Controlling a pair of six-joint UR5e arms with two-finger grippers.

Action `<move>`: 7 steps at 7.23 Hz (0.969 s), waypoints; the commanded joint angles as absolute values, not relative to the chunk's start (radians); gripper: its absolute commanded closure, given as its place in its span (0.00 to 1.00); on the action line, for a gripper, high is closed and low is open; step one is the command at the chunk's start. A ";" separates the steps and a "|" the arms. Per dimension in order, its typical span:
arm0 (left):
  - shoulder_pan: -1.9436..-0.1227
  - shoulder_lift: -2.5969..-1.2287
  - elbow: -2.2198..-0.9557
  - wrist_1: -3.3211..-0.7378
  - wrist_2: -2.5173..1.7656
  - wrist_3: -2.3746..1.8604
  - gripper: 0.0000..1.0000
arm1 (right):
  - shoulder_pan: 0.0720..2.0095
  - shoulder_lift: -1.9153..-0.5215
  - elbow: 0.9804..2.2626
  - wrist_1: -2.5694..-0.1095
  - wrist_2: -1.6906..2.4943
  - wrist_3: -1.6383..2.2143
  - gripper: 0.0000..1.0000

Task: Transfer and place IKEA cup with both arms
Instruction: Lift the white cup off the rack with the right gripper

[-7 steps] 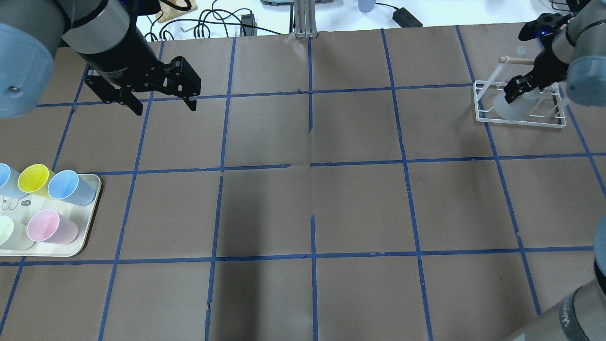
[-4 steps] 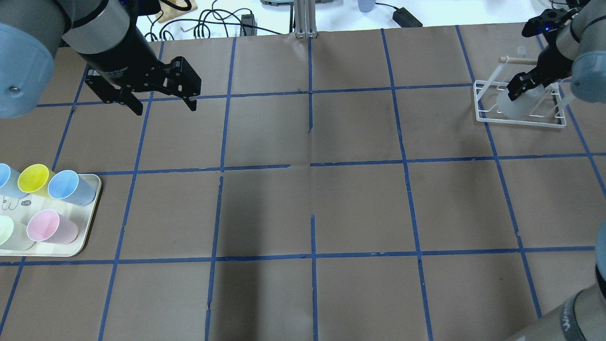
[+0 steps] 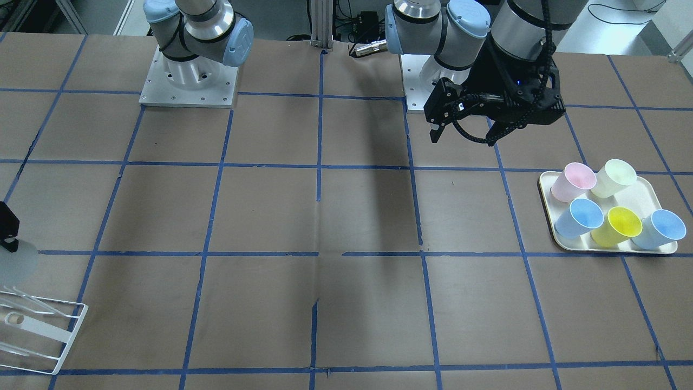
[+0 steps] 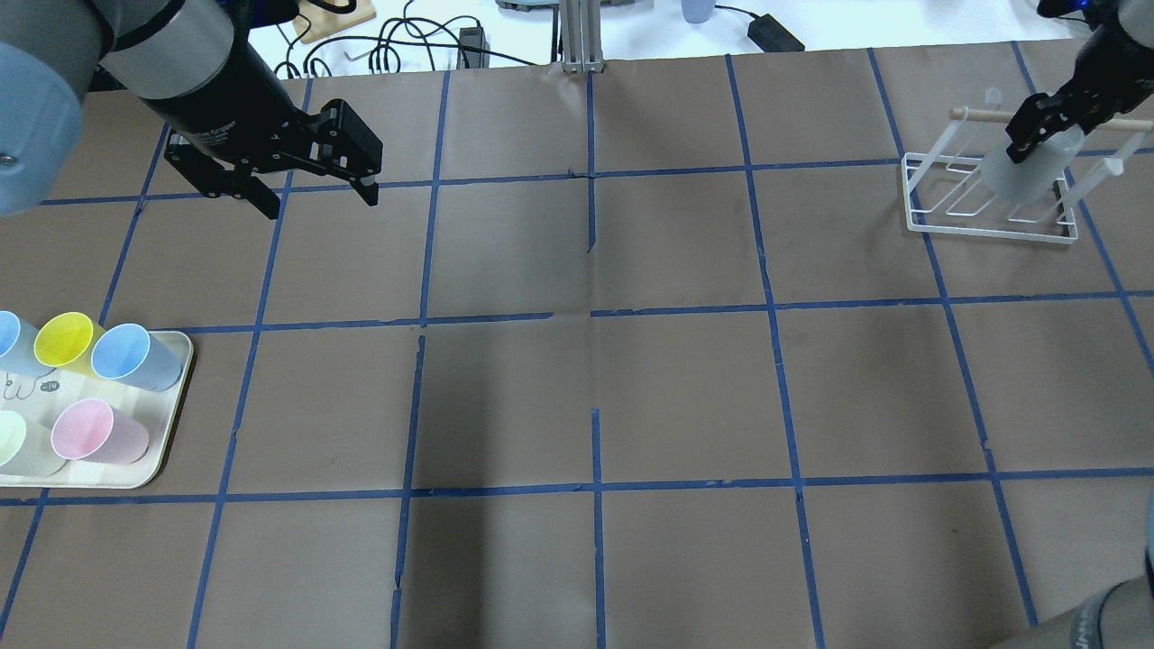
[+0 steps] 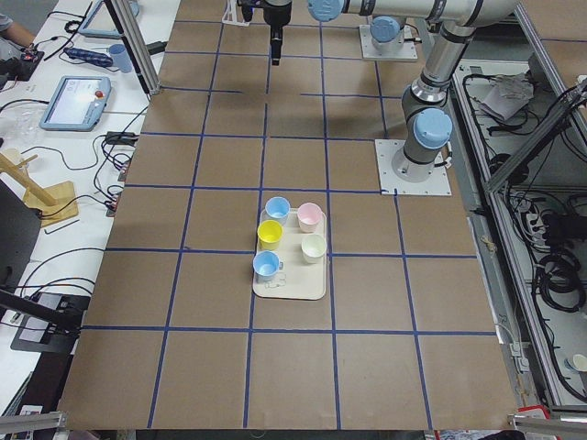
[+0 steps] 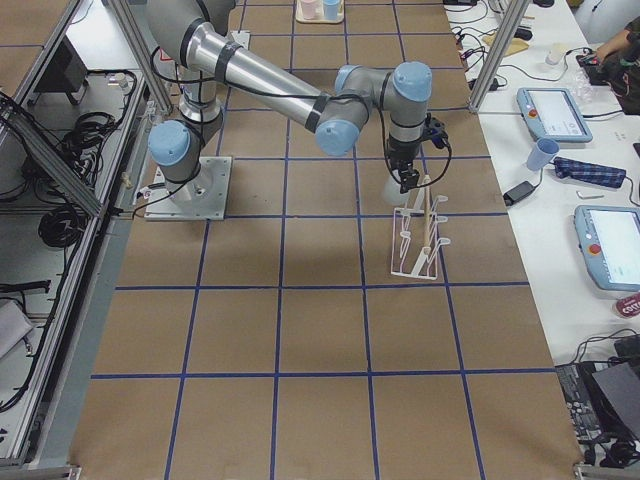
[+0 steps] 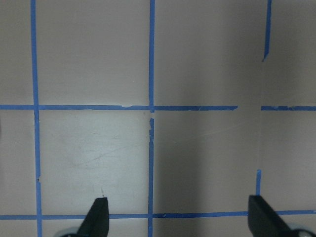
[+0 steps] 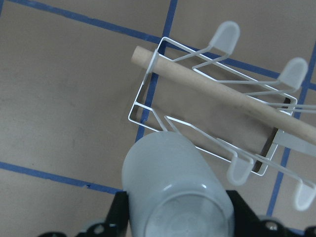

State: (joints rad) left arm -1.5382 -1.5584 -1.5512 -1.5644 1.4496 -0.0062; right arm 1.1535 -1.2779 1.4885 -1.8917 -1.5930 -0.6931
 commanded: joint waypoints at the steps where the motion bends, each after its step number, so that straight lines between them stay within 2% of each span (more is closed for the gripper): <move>1: -1.459 -1.557 -1.552 -1.639 1.320 0.038 0.00 | 1.155 -1.345 1.465 -1.804 -1.620 -0.716 0.88; 5: -1.361 -1.554 -1.604 -1.694 1.105 0.176 0.00 | 1.198 -1.391 1.468 -1.443 -1.099 -0.716 0.93; 7: -1.358 -1.552 -1.682 -1.694 0.773 0.172 0.00 | 1.230 -1.407 1.470 -1.257 -0.831 -0.718 0.94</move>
